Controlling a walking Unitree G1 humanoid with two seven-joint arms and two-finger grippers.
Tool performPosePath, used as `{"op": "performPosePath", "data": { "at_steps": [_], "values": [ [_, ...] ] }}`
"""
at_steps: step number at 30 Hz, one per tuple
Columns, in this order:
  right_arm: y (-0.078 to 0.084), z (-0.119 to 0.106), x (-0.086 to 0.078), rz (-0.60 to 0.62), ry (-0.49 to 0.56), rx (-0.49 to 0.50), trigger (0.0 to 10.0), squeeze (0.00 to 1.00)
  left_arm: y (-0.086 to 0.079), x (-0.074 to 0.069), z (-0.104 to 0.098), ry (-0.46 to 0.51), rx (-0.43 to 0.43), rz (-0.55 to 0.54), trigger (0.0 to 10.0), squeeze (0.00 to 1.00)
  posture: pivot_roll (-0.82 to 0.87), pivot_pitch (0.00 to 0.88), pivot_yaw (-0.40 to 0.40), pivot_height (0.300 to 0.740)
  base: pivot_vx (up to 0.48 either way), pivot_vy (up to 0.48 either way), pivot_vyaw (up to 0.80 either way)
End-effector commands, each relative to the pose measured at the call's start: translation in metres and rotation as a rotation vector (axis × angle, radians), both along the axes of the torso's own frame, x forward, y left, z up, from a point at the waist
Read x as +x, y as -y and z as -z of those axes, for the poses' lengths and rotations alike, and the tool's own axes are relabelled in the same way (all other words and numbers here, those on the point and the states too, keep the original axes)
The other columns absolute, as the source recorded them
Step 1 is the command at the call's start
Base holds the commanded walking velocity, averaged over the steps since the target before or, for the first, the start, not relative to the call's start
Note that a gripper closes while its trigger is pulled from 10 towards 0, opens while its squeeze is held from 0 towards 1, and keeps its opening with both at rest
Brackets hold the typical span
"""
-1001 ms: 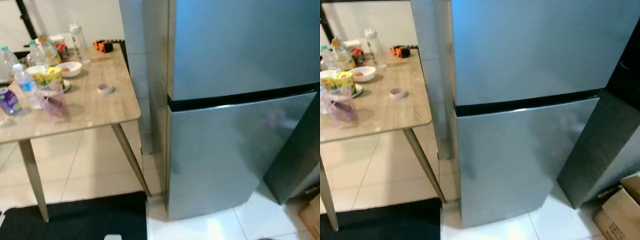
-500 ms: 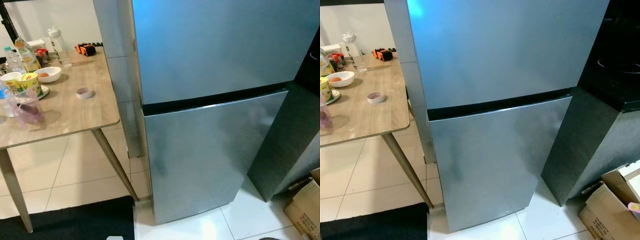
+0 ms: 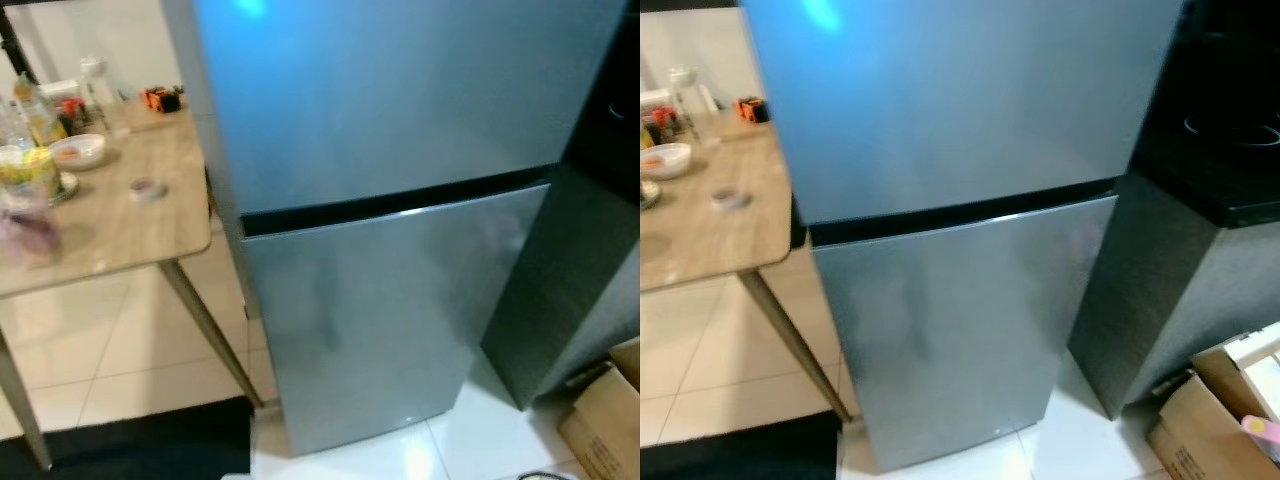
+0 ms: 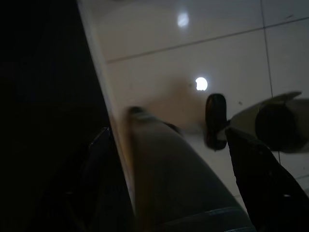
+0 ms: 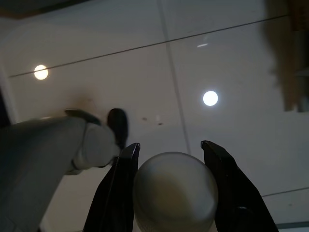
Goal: Restocking fridge
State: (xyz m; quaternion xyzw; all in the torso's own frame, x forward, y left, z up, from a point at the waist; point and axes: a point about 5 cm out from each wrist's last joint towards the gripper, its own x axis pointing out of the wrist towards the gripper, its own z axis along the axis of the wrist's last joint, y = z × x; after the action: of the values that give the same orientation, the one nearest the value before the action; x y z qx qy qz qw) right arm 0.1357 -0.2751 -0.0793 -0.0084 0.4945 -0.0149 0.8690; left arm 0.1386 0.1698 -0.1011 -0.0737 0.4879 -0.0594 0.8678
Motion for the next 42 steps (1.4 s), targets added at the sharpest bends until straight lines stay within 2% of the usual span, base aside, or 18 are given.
{"op": "performPosePath", "data": {
  "at_steps": [1,12,19,24,25,26,28,29,30,31,33,34,36,37,39,40,42],
  "values": [
    [-0.003,0.001,0.001,-0.001,0.005,0.010,10.0,0.00,-0.005,-0.007,0.002,-0.023,0.010,-0.009,10.0,0.00,-0.10,0.000,0.002,0.740,0.000,0.000,0.00],
    [-0.004,0.001,0.000,-0.004,0.001,0.014,10.0,0.00,-0.006,-0.008,0.002,-0.020,0.013,-0.020,10.0,0.00,-0.10,0.000,0.003,0.740,0.000,0.000,0.00],
    [-0.004,0.001,0.000,-0.002,0.002,0.016,10.0,0.00,-0.011,-0.003,0.000,-0.007,0.042,-0.023,10.0,0.00,-0.10,0.000,0.005,0.740,0.000,-0.435,0.00],
    [-0.004,0.001,-0.001,-0.002,0.002,0.018,10.0,0.00,-0.023,0.023,-0.012,0.109,0.094,-0.118,10.0,0.00,-0.10,0.000,0.004,0.740,0.000,0.000,0.00],
    [-0.004,0.001,-0.001,-0.002,0.002,0.018,10.0,0.00,-0.023,0.023,-0.012,0.109,0.094,-0.118,10.0,0.00,-0.10,0.000,0.004,0.740,0.000,0.000,0.00],
    [-0.004,0.001,-0.001,-0.003,0.001,0.020,10.0,0.00,-0.026,0.030,-0.015,0.141,0.105,-0.134,10.0,0.00,-0.10,0.000,0.004,0.740,0.000,0.000,0.00],
    [-0.004,0.001,-0.001,-0.003,0.001,0.020,10.0,0.00,-0.026,0.030,-0.015,0.141,0.105,-0.134,10.0,0.00,-0.10,0.000,0.004,0.740,0.000,0.000,0.00],
    [-0.004,0.002,-0.001,-0.008,-0.001,0.021,10.0,0.00,-0.036,0.050,-0.027,0.227,0.128,-0.206,10.0,0.00,-0.10,0.001,0.004,0.740,0.000,0.000,0.00],
    [-0.004,0.002,-0.001,-0.008,-0.001,0.021,10.0,0.00,-0.036,0.050,-0.027,0.227,0.128,-0.206,10.0,0.00,-0.10,0.001,0.004,0.740,0.000,0.000,0.00],
    [-0.004,0.002,-0.002,-0.011,-0.004,0.021,10.0,0.00,-0.049,0.073,-0.044,0.324,0.157,-0.277,10.0,0.21,-0.10,0.007,0.003,0.740,0.000,0.000,0.00],
    [-0.004,0.002,-0.002,-0.011,-0.005,0.021,10.0,0.00,-0.054,0.082,-0.051,0.362,0.171,-0.294,10.0,0.21,-0.10,0.007,0.003,0.740,0.000,0.000,0.00],
    [-0.004,0.002,-0.002,-0.011,-0.006,0.021,10.0,0.00,-0.057,0.089,-0.056,0.396,0.170,-0.307,10.0,1.00,-0.10,0.009,0.003,0.740,0.000,0.000,0.00],
    [-0.004,0.002,-0.003,-0.012,-0.007,0.022,10.0,0.00,-0.059,0.094,-0.061,0.425,0.172,-0.317,10.0,1.00,-0.10,0.010,0.004,0.740,0.000,0.000,0.00],
    [-0.005,0.002,-0.003,-0.012,-0.007,0.024,10.0,0.00,-0.066,0.106,-0.073,0.492,0.183,-0.339,10.0,1.00,-0.10,0.011,0.005,0.740,0.000,0.000,0.00],
    [-0.005,0.003,-0.003,-0.012,-0.008,0.026,10.0,0.00,-0.068,0.111,-0.078,0.520,0.176,-0.352,10.0,1.00,-0.10,0.011,0.005,0.740,0.000,0.000,0.00],
    [-0.006,0.003,-0.003,-0.014,-0.010,0.028,10.0,0.00,-0.075,0.119,-0.088,0.568,0.149,-0.397,10.0,1.00,-0.09,0.013,0.004,0.740,0.000,0.000,0.00],
    [-0.006,0.003,-0.003,-0.015,-0.011,0.029,10.0,0.00,-0.077,0.121,-0.090,0.580,0.142,-0.408,10.0,1.00,-0.09,0.013,0.004,0.740,0.000,0.000,0.00]
  ]
}}
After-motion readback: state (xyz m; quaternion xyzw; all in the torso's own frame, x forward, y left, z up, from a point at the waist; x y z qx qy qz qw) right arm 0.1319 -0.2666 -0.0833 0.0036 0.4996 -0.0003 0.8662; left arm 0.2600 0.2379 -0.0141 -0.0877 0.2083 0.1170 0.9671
